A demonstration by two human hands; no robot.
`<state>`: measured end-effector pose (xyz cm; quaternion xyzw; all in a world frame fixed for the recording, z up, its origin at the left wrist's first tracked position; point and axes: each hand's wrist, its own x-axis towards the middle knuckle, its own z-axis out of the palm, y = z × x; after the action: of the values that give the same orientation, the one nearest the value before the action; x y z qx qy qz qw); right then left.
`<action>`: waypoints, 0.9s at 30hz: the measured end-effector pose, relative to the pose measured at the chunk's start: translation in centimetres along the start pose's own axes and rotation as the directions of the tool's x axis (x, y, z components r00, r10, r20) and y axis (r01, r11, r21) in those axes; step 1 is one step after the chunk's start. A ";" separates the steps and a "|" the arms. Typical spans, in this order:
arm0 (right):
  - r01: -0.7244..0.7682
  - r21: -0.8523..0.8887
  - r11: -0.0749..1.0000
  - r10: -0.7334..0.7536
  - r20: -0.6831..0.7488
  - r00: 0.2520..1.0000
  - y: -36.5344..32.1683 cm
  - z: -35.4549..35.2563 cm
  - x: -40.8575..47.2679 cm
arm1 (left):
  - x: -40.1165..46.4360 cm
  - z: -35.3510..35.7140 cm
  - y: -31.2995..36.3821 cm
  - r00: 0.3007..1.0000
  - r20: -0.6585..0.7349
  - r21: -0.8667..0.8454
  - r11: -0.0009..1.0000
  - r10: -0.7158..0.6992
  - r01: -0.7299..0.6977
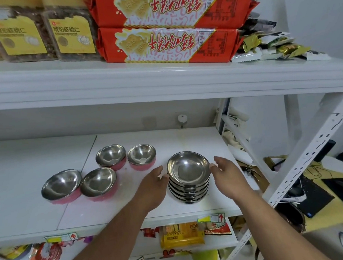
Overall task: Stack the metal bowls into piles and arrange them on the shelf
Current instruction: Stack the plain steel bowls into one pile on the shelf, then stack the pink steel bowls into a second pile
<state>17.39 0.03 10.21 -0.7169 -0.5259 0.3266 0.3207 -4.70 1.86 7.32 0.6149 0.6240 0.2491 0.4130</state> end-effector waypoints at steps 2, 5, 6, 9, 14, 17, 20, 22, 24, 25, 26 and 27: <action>0.159 -0.099 0.982 -0.167 -0.073 0.983 -1.0 0.2 -1.8 | -0.4 -0.3 -0.8 0.999 -0.007 0.132 0.990 0.042 -0.041; 0.381 -0.212 0.900 -0.396 -0.032 0.918 -2.7 1.6 -5.2 | -1.3 -0.7 -2.1 0.998 -0.006 0.375 0.925 0.068 -0.060; 0.437 -0.243 0.866 -0.444 0.030 0.896 -3.1 2.5 -6.2 | -1.6 -0.8 -2.5 0.997 -0.006 0.442 0.895 0.073 -0.063; 0.540 -0.310 0.783 -0.474 0.267 0.839 -3.1 5.6 -8.1 | -3.0 -1.2 -3.6 0.999 -0.018 0.558 0.829 0.037 -0.020; 0.545 -0.434 0.718 -0.305 0.507 0.806 -1.4 9.3 -9.1 | -5.5 -2.3 -6.0 0.994 -0.094 0.594 0.798 -0.055 0.100; 0.557 -0.458 0.693 -0.253 0.568 0.783 -0.4 10.3 -9.1 | -7.2 -2.8 -6.6 0.982 -0.146 0.559 0.809 -0.117 0.179; 0.556 -0.439 0.706 -0.240 0.590 0.771 0.0 10.4 -9.2 | -9.3 -2.9 -6.8 0.970 -0.164 0.529 0.814 -0.182 0.242; 0.550 -0.407 0.729 -0.244 0.596 0.765 0.1 10.4 -9.5 | -10.5 -2.9 -6.9 0.961 -0.181 0.522 0.808 -0.207 0.272; 0.548 -0.382 0.744 -0.246 0.605 0.757 0.3 10.4 -9.8 | -11.8 -2.9 -6.9 0.955 -0.200 0.518 0.804 -0.217 0.292; 0.547 -0.372 0.750 -0.247 0.610 0.753 0.5 10.4 -10.0 | -12.5 -2.7 -6.9 0.952 -0.211 0.513 0.804 -0.221 0.300; 0.547 -0.361 0.755 -0.249 0.614 0.749 0.7 10.5 -10.1 | -13.2 -2.6 -6.8 0.951 -0.219 0.512 0.803 -0.220 0.304; 0.546 -0.351 0.761 -0.248 0.620 0.745 0.8 10.7 -10.3 | -13.8 -2.5 -6.9 0.950 -0.222 0.517 0.800 -0.219 0.305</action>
<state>6.81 -8.89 4.73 -0.5190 -0.8064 0.2827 0.0216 -12.00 -11.92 5.88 0.5937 0.7773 0.0475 0.2027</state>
